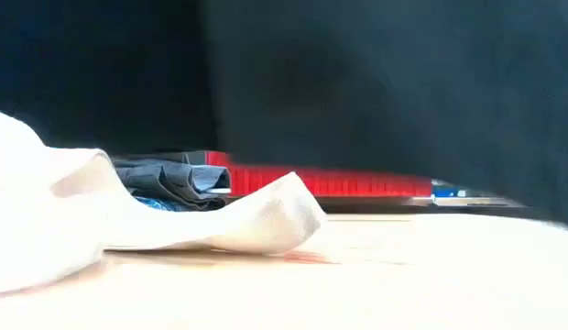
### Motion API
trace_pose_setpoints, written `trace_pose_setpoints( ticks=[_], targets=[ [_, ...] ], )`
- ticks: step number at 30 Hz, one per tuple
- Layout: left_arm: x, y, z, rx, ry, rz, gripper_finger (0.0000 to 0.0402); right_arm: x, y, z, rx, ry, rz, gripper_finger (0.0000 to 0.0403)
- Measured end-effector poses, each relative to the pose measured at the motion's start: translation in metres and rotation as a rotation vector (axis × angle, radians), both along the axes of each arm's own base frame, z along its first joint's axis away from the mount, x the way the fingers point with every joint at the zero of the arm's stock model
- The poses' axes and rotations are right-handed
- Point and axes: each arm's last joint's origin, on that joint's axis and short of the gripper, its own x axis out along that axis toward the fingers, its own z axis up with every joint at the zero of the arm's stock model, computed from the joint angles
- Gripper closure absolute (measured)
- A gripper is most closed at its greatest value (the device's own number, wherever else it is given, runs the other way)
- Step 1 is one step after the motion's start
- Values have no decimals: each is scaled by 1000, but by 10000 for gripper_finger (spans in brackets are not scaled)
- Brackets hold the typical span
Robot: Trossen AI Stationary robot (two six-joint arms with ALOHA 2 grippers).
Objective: Fold Laundry from Bin
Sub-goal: Fold the black shirt
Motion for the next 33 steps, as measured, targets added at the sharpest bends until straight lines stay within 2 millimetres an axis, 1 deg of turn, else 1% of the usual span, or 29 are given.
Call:
trace_pose_setpoints(
  ticks=[5, 7, 10, 12, 16, 18, 23, 25, 28, 33],
  targets=[
    [-9, 3, 4, -47, -18, -161, 390, -7, -7, 9, 44, -14, 41, 378],
    [-11, 2, 5, -54, -34, -260, 390, -9, -9, 12, 60, -11, 60, 378],
    [-15, -3, 5, -81, -35, -425, 390, -9, -10, 12, 88, 6, 105, 378],
    [-13, -9, 2, -74, -15, -490, 390, -9, -10, 12, 108, 26, 152, 378],
    [-4, -23, -5, -39, 50, -511, 390, -10, -6, 12, 112, 39, 350, 378],
    [0, -32, -10, -30, 73, -531, 390, -8, -1, 11, 89, 47, 455, 378],
    [0, -49, -17, 4, 76, -660, 390, -5, 12, 6, 50, 105, 651, 378],
    [0, -56, -20, 28, 74, -701, 390, -6, 14, 6, 60, 125, 693, 378],
    [-1, -66, -23, 52, 95, -723, 390, -4, 18, 5, 55, 127, 696, 378],
    [1, -71, -26, 63, 103, -743, 390, 4, 29, 0, 46, 161, 723, 378]
  ],
)
